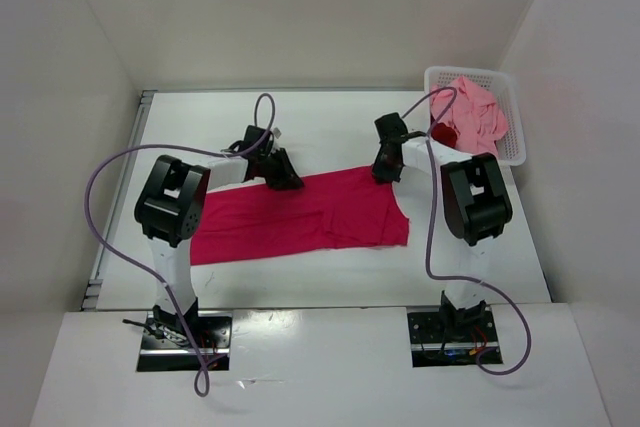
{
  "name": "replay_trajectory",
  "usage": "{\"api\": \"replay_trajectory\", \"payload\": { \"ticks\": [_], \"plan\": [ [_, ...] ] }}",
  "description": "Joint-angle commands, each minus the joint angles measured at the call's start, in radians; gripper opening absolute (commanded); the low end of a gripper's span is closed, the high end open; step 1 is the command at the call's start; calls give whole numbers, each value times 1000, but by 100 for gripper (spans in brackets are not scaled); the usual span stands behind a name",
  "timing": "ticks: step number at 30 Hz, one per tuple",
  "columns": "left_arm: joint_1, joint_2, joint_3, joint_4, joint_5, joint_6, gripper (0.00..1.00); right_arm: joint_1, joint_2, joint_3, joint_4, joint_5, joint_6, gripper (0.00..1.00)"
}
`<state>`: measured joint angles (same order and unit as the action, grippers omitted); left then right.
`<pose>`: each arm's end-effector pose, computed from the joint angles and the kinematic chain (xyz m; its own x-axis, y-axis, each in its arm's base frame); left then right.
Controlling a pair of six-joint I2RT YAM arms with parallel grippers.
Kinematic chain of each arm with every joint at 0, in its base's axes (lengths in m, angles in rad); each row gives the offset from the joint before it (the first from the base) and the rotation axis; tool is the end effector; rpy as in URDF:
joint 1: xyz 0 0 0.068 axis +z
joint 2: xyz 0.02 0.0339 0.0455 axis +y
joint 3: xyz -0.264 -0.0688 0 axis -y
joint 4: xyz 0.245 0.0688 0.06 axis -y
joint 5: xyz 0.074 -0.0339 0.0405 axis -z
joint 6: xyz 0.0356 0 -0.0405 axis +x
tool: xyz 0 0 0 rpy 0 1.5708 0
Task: Fold and stack the t-shirts
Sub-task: Fold the other side of the tshirt into a rectangle, then rotate the tshirt 80 degrees
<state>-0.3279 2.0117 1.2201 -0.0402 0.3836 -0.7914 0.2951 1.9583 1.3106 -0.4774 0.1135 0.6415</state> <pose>0.3929 -0.1477 0.1410 -0.8740 -0.3994 -0.2766 -0.1201 0.7293 -0.6736 0.3824 0.1120 0.1593 -0.8366 0.3671 -0.4065 0.3225 0.9300 0.1761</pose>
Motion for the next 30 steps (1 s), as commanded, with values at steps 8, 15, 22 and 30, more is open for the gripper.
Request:
{"api": "replay_trajectory", "payload": {
  "ticks": [8,15,22,30],
  "plan": [
    [115,-21,-62,28,-25,15,29,-77,-96,-62,19,92,-17,25],
    [115,-194,-35,-27,-44,24,32,-27,-235,-71,25,-23,-36,30],
    [115,-306,-13,-75,-55,67,31,28,-374,-197,23,-170,13,6],
    [115,-416,-113,-86,38,100,14,102,-273,-297,14,-215,43,1]
  ]
}}
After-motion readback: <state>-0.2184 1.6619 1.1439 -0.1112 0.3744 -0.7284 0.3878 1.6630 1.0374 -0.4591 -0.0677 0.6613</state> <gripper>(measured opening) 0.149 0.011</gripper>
